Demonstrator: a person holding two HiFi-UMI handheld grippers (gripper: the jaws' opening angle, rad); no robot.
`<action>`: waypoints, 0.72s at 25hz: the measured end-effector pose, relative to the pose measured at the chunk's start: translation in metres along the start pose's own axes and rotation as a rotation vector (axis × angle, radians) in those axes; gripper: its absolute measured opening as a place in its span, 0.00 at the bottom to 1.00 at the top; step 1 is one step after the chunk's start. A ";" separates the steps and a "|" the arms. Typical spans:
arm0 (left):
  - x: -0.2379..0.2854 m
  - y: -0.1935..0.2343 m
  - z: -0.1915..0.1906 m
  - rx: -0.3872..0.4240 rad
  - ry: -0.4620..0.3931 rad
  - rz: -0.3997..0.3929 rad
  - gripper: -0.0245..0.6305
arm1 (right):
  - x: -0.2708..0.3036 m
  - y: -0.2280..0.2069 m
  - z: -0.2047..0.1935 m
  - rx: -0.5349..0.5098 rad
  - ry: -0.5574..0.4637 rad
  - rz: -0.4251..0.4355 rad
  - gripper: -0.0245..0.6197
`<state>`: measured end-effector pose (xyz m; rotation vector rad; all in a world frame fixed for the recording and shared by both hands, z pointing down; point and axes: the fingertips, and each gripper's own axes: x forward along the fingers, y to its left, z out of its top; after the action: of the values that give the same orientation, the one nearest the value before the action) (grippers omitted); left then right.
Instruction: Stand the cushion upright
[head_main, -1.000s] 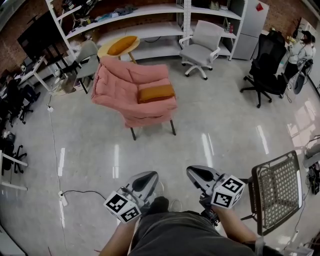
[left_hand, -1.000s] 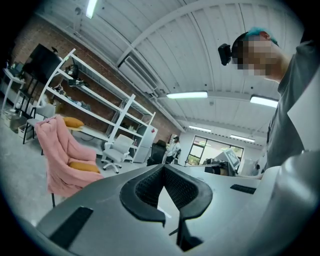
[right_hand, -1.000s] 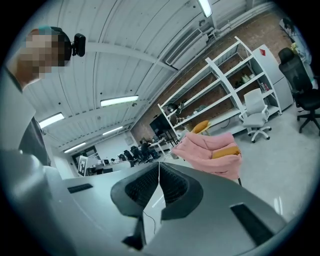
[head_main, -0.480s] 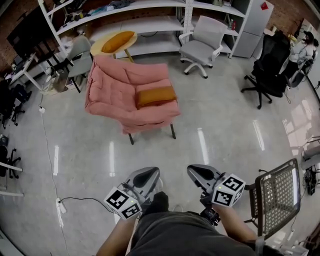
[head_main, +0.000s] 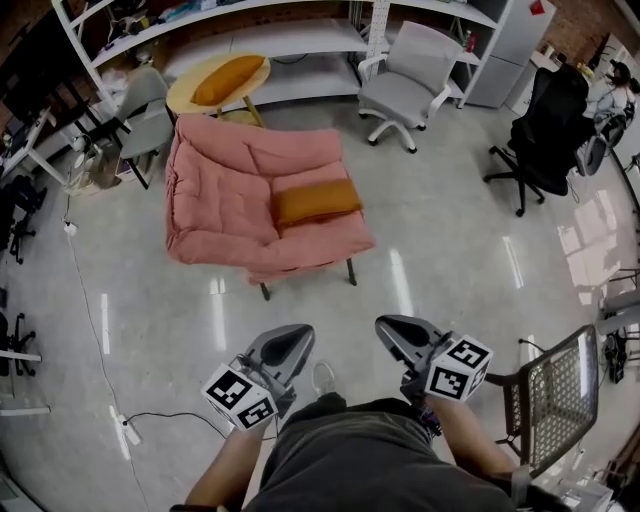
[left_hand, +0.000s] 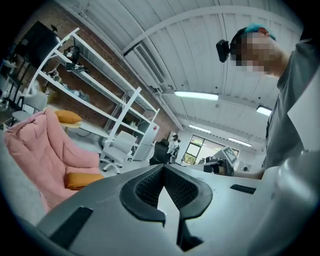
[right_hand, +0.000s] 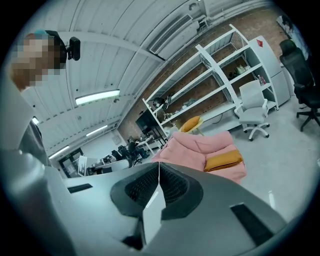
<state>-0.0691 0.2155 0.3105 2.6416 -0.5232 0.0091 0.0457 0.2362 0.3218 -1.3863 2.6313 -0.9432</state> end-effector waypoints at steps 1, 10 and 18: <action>0.003 0.008 0.006 0.006 0.001 -0.003 0.05 | 0.007 -0.005 0.006 -0.001 -0.003 -0.006 0.06; 0.017 0.079 0.036 -0.009 -0.021 0.021 0.05 | 0.070 -0.052 0.040 0.001 0.008 -0.043 0.06; 0.056 0.138 0.052 -0.024 -0.011 0.061 0.05 | 0.130 -0.129 0.062 0.009 0.039 -0.074 0.06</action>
<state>-0.0710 0.0585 0.3268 2.6025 -0.6039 0.0066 0.0802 0.0526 0.3709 -1.4873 2.6168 -0.9988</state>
